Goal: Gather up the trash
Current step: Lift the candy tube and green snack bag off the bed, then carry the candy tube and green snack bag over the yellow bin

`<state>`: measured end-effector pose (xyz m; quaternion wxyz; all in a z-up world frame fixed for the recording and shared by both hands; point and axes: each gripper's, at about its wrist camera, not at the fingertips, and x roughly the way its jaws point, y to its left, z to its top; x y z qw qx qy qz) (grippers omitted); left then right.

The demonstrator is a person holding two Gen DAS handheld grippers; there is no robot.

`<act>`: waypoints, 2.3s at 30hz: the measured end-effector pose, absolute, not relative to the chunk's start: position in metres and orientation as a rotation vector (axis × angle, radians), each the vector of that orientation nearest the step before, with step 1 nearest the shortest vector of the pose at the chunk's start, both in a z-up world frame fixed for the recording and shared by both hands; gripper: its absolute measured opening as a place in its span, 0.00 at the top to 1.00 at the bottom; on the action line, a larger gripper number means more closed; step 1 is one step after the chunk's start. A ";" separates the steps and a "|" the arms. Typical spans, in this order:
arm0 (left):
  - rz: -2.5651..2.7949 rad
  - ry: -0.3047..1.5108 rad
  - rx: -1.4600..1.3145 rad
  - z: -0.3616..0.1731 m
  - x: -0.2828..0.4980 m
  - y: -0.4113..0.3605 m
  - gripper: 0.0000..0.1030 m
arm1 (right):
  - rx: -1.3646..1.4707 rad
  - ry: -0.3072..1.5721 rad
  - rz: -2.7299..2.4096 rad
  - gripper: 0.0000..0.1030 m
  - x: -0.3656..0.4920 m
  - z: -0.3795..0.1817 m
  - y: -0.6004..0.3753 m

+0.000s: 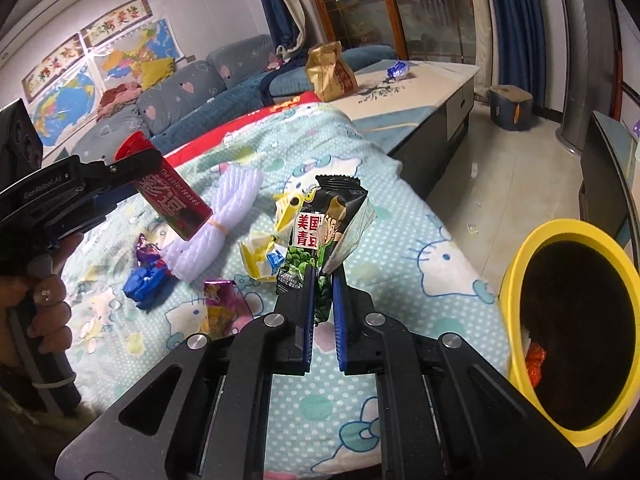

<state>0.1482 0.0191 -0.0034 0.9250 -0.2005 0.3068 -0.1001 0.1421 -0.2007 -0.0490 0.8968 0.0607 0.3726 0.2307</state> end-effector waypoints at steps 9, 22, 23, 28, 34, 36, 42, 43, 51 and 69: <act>-0.255 0.603 -0.392 0.010 0.141 0.002 0.71 | 0.121 0.725 0.463 0.95 0.136 -0.033 -0.215; -0.322 0.593 -0.360 0.017 0.137 -0.025 0.71 | 0.131 0.683 0.420 0.95 0.132 -0.020 -0.235; -0.327 0.593 -0.356 0.017 0.137 -0.027 0.71 | 0.132 0.682 0.416 0.95 0.132 -0.020 -0.237; -0.356 0.594 -0.347 0.019 0.135 -0.038 0.71 | 0.142 0.674 0.389 0.95 0.132 -0.019 -0.249; -0.384 0.597 -0.334 0.018 0.133 -0.049 0.71 | 0.149 0.670 0.359 0.95 0.133 -0.018 -0.260; -0.391 0.598 -0.329 0.018 0.132 -0.053 0.71 | 0.150 0.669 0.349 0.95 0.133 -0.017 -0.264; -0.420 0.603 -0.315 0.017 0.132 -0.064 0.71 | 0.157 0.665 0.320 0.95 0.133 -0.017 -0.273; -0.424 0.604 -0.312 0.017 0.132 -0.066 0.71 | 0.159 0.665 0.314 0.95 0.133 -0.017 -0.275; -0.465 0.616 -0.291 0.014 0.133 -0.084 0.71 | 0.175 0.658 0.260 0.95 0.134 -0.016 -0.296; -0.588 0.637 -0.222 0.011 0.138 -0.138 0.71 | 0.221 0.646 0.135 0.95 0.136 -0.019 -0.345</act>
